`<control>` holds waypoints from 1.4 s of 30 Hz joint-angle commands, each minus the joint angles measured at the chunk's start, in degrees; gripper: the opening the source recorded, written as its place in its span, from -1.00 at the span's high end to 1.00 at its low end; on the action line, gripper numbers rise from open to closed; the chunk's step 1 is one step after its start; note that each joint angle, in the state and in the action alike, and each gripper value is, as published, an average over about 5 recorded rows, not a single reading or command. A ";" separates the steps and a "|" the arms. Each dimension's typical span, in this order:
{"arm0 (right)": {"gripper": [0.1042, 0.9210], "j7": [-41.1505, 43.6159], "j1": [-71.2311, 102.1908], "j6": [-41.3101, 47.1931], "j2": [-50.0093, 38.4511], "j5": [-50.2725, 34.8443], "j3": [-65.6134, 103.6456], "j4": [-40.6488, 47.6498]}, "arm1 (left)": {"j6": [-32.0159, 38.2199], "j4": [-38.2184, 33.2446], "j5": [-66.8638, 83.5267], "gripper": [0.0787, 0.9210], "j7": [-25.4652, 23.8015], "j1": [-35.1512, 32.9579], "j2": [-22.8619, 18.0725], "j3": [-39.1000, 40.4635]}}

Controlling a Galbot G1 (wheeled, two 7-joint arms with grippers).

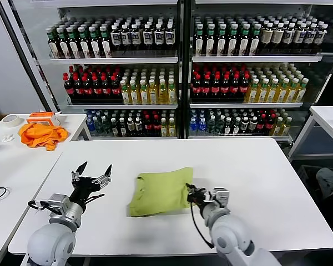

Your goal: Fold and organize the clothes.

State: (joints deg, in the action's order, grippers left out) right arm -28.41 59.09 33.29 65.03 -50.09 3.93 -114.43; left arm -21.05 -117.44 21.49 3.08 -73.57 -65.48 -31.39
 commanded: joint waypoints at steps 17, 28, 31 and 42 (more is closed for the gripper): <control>0.34 15.19 6.78 -2.02 -7.45 18.77 11.54 -2.25 | 9.24 9.82 -3.68 -0.77 -6.32 6.15 -1.64 1.97; -0.43 16.40 5.52 -14.74 -7.22 36.98 16.24 5.69 | 11.14 10.27 -6.78 -0.77 -6.08 6.46 -2.37 2.46; -0.63 16.62 5.16 -15.06 -6.35 35.41 16.76 6.56 | 10.96 10.60 -7.85 -0.77 -5.45 6.77 -2.30 2.87; -0.76 16.24 4.84 -14.84 -5.79 35.68 16.83 6.40 | 10.83 11.61 -8.65 -0.77 -5.40 7.90 -2.24 3.76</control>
State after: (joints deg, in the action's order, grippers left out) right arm -12.71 64.04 21.67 58.87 -18.74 19.24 -109.78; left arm -10.29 -106.60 14.31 -2.73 -66.30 -67.79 -27.95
